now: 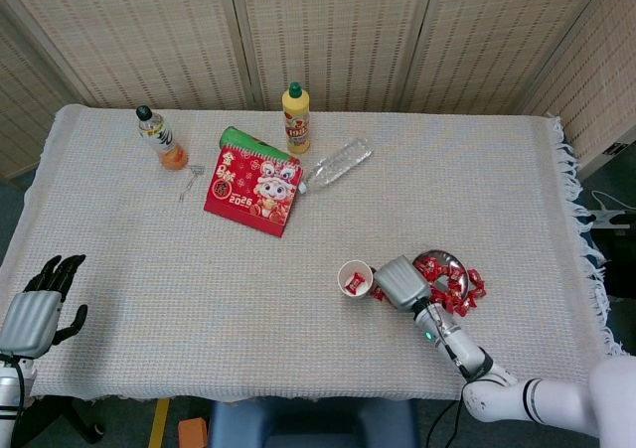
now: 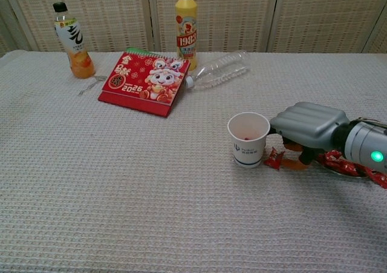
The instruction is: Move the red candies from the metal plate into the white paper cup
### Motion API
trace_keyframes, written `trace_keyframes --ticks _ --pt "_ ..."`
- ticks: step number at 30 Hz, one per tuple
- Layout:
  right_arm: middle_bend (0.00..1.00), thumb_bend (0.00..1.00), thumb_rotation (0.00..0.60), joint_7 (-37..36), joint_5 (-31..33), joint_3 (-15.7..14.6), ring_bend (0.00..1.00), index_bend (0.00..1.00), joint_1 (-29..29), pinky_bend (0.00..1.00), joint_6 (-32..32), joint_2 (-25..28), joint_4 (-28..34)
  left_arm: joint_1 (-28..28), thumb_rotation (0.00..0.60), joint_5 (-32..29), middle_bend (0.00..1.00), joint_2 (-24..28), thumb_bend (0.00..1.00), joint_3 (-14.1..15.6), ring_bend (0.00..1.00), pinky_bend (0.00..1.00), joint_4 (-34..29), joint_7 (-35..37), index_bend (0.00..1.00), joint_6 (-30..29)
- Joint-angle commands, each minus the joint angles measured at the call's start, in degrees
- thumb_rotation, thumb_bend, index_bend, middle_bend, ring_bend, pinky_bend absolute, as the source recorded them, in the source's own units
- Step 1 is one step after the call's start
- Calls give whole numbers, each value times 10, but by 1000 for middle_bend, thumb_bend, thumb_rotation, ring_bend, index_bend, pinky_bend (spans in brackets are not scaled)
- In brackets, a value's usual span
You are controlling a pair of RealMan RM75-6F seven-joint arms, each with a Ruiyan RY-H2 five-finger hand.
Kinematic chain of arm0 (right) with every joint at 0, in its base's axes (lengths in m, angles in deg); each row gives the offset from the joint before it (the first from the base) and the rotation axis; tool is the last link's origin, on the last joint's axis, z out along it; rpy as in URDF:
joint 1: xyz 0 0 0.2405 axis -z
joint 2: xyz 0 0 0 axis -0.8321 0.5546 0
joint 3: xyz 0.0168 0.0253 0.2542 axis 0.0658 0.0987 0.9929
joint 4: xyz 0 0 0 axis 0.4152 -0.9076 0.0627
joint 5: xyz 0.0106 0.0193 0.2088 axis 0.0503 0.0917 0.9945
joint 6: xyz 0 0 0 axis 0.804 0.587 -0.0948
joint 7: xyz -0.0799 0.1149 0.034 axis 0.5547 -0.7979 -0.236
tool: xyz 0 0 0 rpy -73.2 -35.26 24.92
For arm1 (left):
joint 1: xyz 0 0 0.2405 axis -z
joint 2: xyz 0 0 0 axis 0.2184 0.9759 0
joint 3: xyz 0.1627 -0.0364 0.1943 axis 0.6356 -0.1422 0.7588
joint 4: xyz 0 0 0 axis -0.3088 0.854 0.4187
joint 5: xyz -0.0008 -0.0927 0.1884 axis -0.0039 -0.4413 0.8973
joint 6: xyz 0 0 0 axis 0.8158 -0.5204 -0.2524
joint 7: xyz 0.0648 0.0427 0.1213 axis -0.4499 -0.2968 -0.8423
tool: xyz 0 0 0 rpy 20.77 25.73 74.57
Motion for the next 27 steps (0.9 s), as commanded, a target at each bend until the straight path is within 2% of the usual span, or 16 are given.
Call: trace_keyframes --ticks 1,14,22,27 --pt "966 297 600 -2 -5 -1 943 395 1 1000 1 -4 -4 0 600 -1 65 0 455 0 11 219 0 0 0 1" --pt "971 297 600 15 -3 0 947 589 11 1000 12 -3 -5 0 600 -1 66 0 456 0 11 218 1 -1 0 1" --pt "973 297 600 -16 -33 11 947 585 29 1000 59 38 37 0 600 -2 66 -1 455 0 11 219 0 -4 0 0" --pt "972 297 600 -57 -50 33 947 574 37 1000 84 72 82 1 600 -2 66 -2 456 1 11 219 -1 -7 0 1"
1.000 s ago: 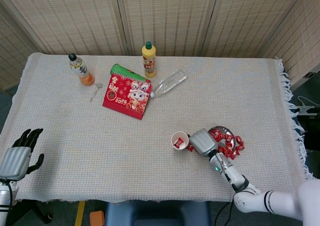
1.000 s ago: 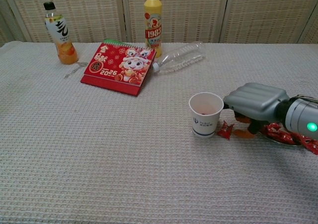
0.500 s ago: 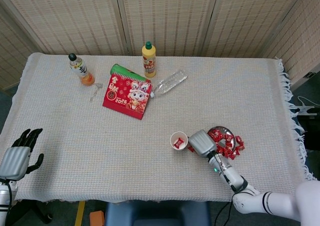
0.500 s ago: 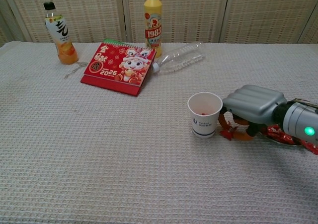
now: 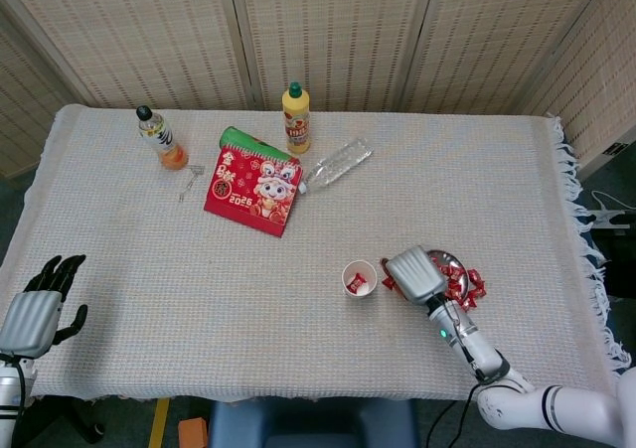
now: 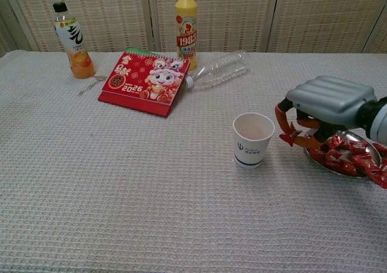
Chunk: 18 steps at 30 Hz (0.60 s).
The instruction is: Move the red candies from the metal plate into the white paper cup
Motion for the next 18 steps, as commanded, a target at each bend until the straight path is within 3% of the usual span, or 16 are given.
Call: trace_keyframes --ticks 1,6,13,18 --pt "972 297 600 -30 -12 18 947 573 4 1000 13 24 32 0 600 0 66 0 456 0 11 219 -1 -1 0 0" --pt "973 297 600 -45 -21 35 947 573 -9 1000 3 33 66 0 600 -1 66 0 456 0 11 219 -1 -1 0 0" --pt "973 297 600 -9 -12 43 947 562 -32 1000 -16 1 62 -1 600 -1 66 2 457 1 12 219 -2 1 0 0" --pt "973 297 600 28 12 41 934 420 -36 1000 -20 -7 62 -2 600 -1 66 4 456 0 12 219 -1 9 0 -2"
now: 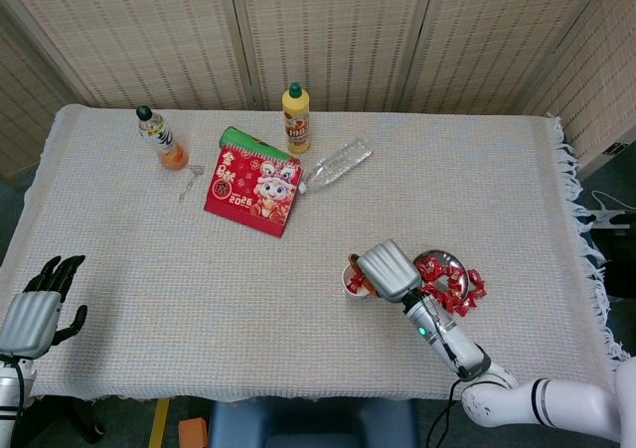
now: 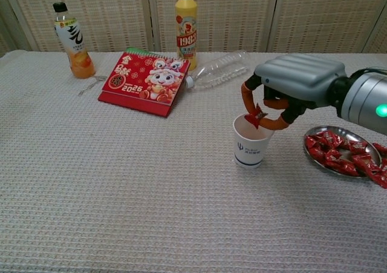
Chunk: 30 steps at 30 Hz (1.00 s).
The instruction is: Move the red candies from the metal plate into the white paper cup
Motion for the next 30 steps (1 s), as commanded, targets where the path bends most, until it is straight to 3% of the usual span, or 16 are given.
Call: trace_keyframes --ticks 1,6,12,14,17,19,22,25,30 --pt "973 297 600 18 13 -1 930 380 -3 1000 -1 -3 2 -1 600 1 66 1 456 0 12 219 1 3 0 -1" --pt "972 297 600 25 19 -7 914 209 3 1000 1 20 23 0 600 3 67 1 457 1 12 219 1 4 0 -1" --pt "932 283 600 7 9 -17 856 154 24 1000 25 49 36 -1 600 4 69 -1 456 1 13 220 0 -2 0 -3" --pt "794 256 600 -5 6 -27 765 111 35 1000 27 62 31 -1 600 4 70 -2 456 1 13 220 0 -4 0 -4" --pt "461 209 600 -22 13 -47 543 29 45 966 6 86 25 1 600 1 71 -3 456 1 13 219 0 -7 0 1" --pt "247 191 600 -47 3 -62 344 0 49 848 -13 100 20 2 600 -1 71 -4 456 1 13 219 0 -10 0 4" --pt "79 171 600 -71 -20 -84 145 0 57 657 -27 110 2 4 600 0 72 -7 455 2 15 220 -1 -17 0 6" --pt "4 156 600 -84 -33 -98 77 0 63 582 -37 109 -17 6 600 -1 72 -9 455 3 16 220 -2 -23 0 10" --pt "0 153 600 -87 -32 -107 85 0 66 580 -57 111 -29 6 600 -1 73 -11 456 3 17 220 -2 -27 0 10"
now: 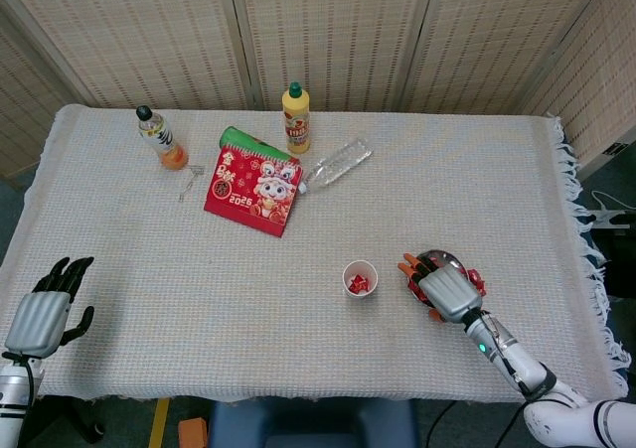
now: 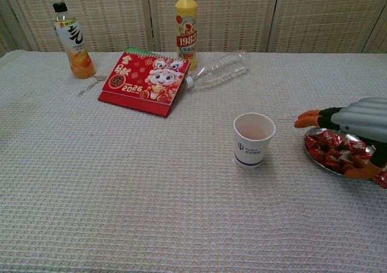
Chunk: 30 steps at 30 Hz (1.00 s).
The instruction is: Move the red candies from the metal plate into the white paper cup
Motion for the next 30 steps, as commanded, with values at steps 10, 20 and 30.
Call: trace_keyframes --ticks 10,20,30 --pt "0 151 600 11 18 1 203 0 7 583 -16 2 -17 2 600 -2 75 -2 458 0 17 220 2 -2 0 4" --pt "0 151 600 25 47 18 258 0 -11 608 -46 -21 -35 3 600 -6 75 -1 456 -1 18 220 4 3 0 7" --pt "172 152 600 58 70 17 362 162 -13 708 -45 -31 -44 5 600 -6 75 1 457 -2 17 220 8 14 0 10"
